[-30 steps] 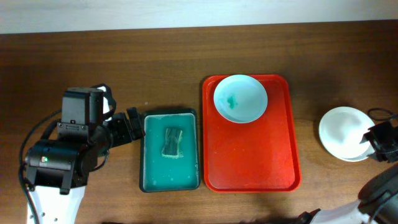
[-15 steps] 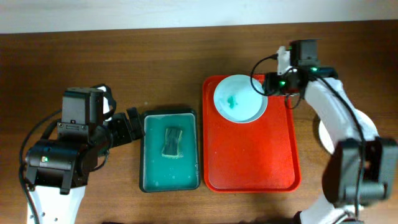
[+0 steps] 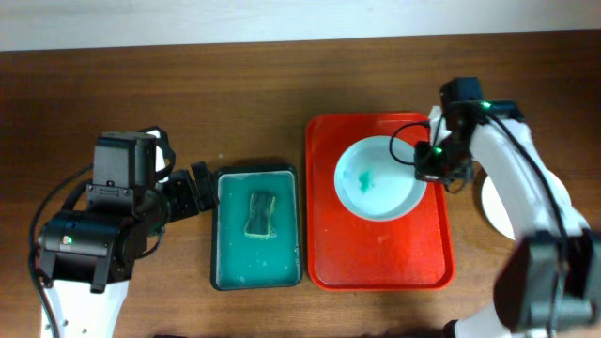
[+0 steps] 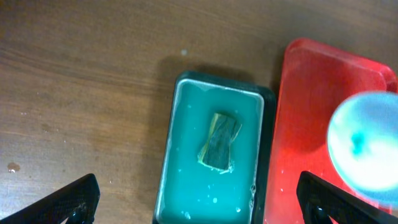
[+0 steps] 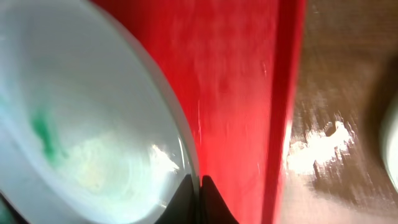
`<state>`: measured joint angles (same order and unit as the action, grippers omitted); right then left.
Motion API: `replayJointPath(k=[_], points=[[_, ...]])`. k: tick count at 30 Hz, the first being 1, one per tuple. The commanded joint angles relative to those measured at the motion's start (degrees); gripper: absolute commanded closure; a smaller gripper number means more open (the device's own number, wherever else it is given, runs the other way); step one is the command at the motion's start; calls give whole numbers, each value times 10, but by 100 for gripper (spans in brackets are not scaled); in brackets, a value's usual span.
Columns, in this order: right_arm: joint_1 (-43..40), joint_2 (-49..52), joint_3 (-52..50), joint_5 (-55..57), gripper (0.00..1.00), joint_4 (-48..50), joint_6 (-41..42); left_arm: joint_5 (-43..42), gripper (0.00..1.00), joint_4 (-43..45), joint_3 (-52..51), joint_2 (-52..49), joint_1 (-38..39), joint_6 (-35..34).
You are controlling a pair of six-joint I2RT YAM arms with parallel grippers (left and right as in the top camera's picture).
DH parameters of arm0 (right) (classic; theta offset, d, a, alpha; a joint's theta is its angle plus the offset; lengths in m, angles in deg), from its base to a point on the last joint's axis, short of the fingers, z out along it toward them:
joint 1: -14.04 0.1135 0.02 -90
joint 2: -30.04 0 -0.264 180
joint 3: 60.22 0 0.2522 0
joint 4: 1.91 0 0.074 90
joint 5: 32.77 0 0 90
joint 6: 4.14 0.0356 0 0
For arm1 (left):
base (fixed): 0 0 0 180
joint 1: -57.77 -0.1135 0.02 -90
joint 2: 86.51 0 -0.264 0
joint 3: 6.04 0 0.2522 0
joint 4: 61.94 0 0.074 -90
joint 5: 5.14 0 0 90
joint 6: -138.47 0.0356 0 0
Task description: Clean dirty plates on tray and stack at the side
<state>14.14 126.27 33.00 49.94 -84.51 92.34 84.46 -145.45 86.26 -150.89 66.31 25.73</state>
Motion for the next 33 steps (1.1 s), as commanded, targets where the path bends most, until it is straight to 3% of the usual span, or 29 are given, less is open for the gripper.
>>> replayJointPath(k=[1,3,5,9,12,13,16,17,18,20,22,24,25,26,30,32,33], points=[[-1,-118,-31,3,96,-69,51,2,0,0,3,2,-2,1],[-1,-222,-144,2,96,-35,111,2,1,0,3,2,-2,1],[-1,-302,-294,0,96,110,131,2,1,0,3,2,-2,1],[-1,-287,-433,-64,96,265,102,2,1,0,3,2,-2,1],[-1,-255,-433,-53,92,307,42,2,1,0,3,2,-2,1],[-1,-240,-433,-49,83,307,43,2,1,2,3,2,-2,0],[-2,-235,-387,-49,70,255,42,-15,1,14,3,-1,-2,1],[-2,-236,-322,-50,70,200,16,-71,0,15,3,-17,10,67],[-2,-236,-266,-50,70,154,8,-76,1,9,1,-40,31,98],[-2,-236,-170,-57,70,81,9,-62,12,0,-5,-109,78,111],[-1,-236,-155,-89,70,50,10,-36,29,5,-17,-200,116,111],[-1,-236,-157,-90,70,26,10,-34,38,17,-27,-284,134,102],[-1,-236,-157,-90,70,21,10,-27,40,18,-27,-334,138,66],[-1,-236,-158,-90,70,17,10,-28,57,20,-27,-389,138,30],[-1,-235,-158,-88,70,22,10,-37,57,31,-28,-521,138,33],[-1,-235,-158,-88,70,22,10,-39,57,49,-28,-542,140,66],[-1,-235,-158,-88,69,22,10,-39,63,57,-28,-543,142,78]])
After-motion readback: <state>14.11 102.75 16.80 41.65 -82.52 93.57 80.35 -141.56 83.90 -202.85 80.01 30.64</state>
